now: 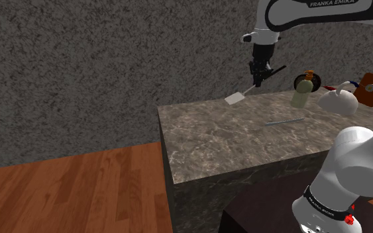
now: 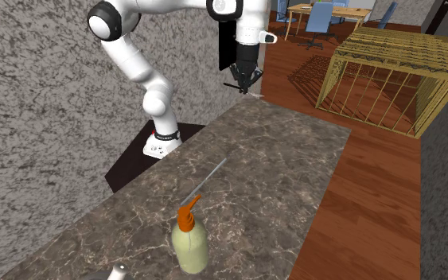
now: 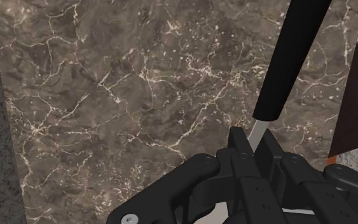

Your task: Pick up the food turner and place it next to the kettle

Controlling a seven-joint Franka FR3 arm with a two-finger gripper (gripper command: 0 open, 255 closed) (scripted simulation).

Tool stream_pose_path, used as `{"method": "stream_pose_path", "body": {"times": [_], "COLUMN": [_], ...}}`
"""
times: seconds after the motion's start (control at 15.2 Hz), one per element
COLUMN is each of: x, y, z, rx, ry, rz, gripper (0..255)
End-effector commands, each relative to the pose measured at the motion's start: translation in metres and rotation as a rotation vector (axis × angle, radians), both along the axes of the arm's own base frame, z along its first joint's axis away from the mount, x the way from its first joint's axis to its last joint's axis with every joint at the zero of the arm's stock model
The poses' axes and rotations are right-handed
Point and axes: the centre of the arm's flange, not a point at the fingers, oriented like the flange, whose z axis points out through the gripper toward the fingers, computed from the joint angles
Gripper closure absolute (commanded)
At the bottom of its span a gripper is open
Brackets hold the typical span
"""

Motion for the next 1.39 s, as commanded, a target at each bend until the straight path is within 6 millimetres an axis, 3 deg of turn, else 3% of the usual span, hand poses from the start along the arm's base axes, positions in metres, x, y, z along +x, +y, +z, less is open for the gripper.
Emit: {"method": "stream_pose_path", "body": {"times": [0.0, 1.32], "x": [-0.017, -0.186], "y": [-0.019, -0.221], "z": [0.0, 0.0], "rx": [0.0, 0.0], "ry": [0.0, 0.0], "rz": [0.001, 0.001], "gripper": [255, 255]}}
